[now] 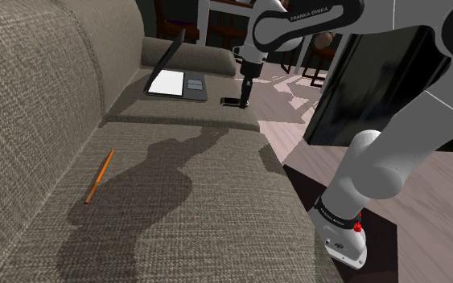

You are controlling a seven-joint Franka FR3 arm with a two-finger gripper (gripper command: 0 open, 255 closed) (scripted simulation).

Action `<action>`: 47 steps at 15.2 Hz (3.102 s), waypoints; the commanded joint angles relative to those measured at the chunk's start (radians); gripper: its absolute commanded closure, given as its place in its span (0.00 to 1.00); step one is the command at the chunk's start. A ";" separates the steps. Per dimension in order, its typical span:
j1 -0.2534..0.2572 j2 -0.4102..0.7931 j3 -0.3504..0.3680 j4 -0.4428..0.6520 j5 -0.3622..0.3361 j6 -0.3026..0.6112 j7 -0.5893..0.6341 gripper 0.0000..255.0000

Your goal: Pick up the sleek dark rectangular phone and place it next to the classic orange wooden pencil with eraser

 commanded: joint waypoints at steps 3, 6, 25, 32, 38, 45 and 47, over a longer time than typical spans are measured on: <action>0.000 -0.012 0.003 0.033 -0.001 -0.045 0.002 1.00; 0.029 -0.038 0.054 0.006 0.009 -0.045 0.078 1.00; 0.222 0.023 0.375 0.067 0.103 -0.038 0.543 1.00; 0.285 0.139 0.482 0.192 0.101 -0.043 0.715 1.00; 0.342 0.273 0.560 0.344 0.065 -0.063 0.866 1.00; 0.431 0.472 0.625 0.585 -0.015 -0.117 1.038 1.00; 0.454 0.518 0.632 0.631 -0.035 -0.121 1.071 1.00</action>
